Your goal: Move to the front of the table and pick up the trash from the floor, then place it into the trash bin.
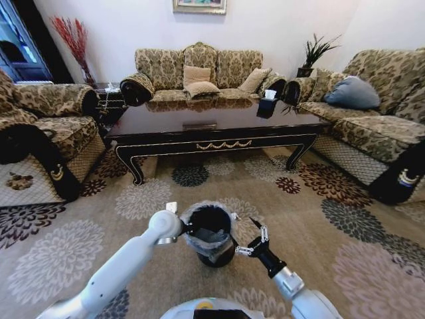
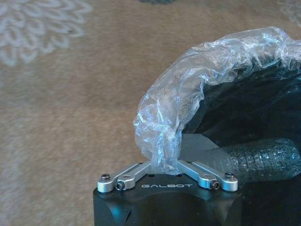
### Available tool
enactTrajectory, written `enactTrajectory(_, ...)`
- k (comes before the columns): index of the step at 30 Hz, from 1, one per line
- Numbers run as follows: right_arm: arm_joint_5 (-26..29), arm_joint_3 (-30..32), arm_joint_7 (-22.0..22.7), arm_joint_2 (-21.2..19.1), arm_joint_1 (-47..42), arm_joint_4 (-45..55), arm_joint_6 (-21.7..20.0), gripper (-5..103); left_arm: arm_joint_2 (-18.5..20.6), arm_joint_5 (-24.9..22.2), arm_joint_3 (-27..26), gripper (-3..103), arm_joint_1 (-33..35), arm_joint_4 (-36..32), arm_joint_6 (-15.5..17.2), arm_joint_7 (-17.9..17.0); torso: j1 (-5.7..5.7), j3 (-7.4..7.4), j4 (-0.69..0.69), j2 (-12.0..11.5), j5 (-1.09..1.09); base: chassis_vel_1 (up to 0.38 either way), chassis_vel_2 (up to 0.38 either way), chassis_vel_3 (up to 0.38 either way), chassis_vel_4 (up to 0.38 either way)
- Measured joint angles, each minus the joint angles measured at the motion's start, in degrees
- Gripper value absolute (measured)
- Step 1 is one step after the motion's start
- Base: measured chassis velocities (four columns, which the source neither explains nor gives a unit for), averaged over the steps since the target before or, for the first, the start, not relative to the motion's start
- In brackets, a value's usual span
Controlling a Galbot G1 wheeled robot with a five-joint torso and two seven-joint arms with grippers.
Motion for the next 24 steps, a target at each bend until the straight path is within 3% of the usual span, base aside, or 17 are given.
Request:
enactTrajectory(9,7.7,3.8,0.6,-1.0,4.7,-5.0,-1.5,100,5.5,-0.7,-9.0,0,5.2,0.0,0.0,1.6,0.00,0.00,0.00,0.0,0.00,0.000,0.000,0.000,0.000)
enactTrajectory(24,11.5,0.9,0.9,0.3,11.5,-18.2,-3.0,100,5.1,1.7,-14.9,0,5.7,7.4,0.0,6.3,0.00,0.00,-0.01,0.0,-0.01,0.000,0.000,0.000,0.000)
